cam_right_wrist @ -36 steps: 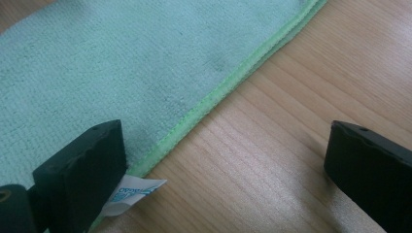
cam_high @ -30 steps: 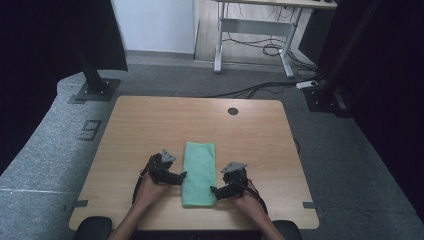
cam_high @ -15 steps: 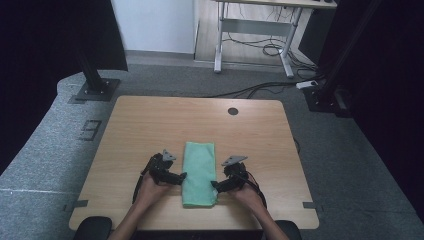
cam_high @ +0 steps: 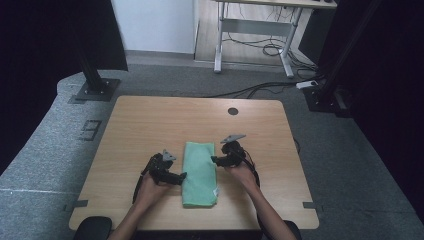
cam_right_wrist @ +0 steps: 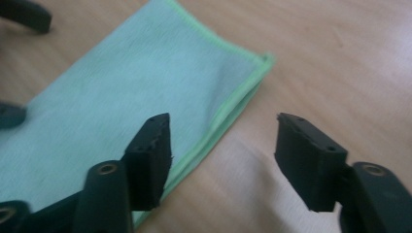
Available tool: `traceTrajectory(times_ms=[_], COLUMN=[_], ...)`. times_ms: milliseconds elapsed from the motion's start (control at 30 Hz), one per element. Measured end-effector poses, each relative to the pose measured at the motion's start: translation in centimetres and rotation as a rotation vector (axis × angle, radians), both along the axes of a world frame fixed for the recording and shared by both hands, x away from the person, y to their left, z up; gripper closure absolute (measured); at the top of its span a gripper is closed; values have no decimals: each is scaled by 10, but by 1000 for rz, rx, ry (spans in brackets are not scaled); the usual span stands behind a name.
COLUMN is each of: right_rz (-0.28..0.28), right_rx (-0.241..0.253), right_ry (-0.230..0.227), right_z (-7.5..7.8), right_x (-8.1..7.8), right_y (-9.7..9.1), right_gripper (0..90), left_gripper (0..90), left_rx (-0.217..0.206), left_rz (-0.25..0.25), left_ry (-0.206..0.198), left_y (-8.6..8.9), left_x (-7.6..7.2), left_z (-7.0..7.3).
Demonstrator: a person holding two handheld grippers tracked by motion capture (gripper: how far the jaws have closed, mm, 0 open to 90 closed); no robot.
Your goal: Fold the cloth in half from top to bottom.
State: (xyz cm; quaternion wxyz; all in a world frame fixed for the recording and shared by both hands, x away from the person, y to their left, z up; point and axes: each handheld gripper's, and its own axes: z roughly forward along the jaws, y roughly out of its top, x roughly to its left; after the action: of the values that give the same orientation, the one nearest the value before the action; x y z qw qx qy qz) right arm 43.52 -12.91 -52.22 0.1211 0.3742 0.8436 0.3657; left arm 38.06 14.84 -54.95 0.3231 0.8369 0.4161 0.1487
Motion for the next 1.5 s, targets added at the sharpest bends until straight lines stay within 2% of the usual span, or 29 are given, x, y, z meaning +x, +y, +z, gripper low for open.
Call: traceTrajectory(times_ms=[100, 167, 200, 333, 533, 600, 633, 733, 767, 800, 833, 900, 1033, 1167, 1467, 1500], right_rz=[-11, -13, -12, -8, -24, -23, -5, 1, 13, 13, 24, 25, 36, 41, 82, 96], right_rx=[8, 10, 4, -14, -53, -59, -80, -44, -40, -40, -22, -16, -36, -33, -19, -15], right_ry=[-2, -1, -3, -3, 7, 11, 19, 34, 40, 40, 62, 70, 58, 46, -8, -24], right_z=[3, 4, 6, 5, -6, -8, -13, -15, -15, -15, -15, -14, -11, -5, 21, 28], right_x=[15, 19, 26, 37, 53, 55, 58, 59, 59, 59, 60, 60, 58, 56, 40, 35], right_y=[3, 5, 10, 18, 26, 26, 28, 27, 26, 26, 26, 26, 27, 26, 23, 22], right_gripper=[447, 451, 474, 500, 523, 529, 562, 645, 698, 698, 791, 832, 849, 850, 851, 850], left_gripper=[0, 0, 0, 0, 0, 0, 0, 0, 0, 0, 0, 0, 0, 0, 0, 0], left_rx=[-2, 2, 1, 2, 2, 1, 2, 2, 2, 2, 2, 2, 2, 1, 0, 1], left_rz=[1, -2, -1, -1, -2, -1, -1, -1, -1, -1, -1, -1, -1, 0, 4, 6], left_ry=[-1, 1, 0, 0, 1, 0, 0, 0, 0, 0, 0, 0, 0, 0, 0, 0], left_y=[0, 0, 0, 0, 0, 0, 0, 0, 0, 0, 0, 0, 0, 0, -1, -1], left_x=[0, 0, 0, 0, 0, 0, 0, 0, 0, 0, 0, 0, 0, 0, -1, -1], left_z=[0, 0, 0, 0, 0, 0, 0, 0, 0, 0, 0, 0, 0, 0, 0, 0])
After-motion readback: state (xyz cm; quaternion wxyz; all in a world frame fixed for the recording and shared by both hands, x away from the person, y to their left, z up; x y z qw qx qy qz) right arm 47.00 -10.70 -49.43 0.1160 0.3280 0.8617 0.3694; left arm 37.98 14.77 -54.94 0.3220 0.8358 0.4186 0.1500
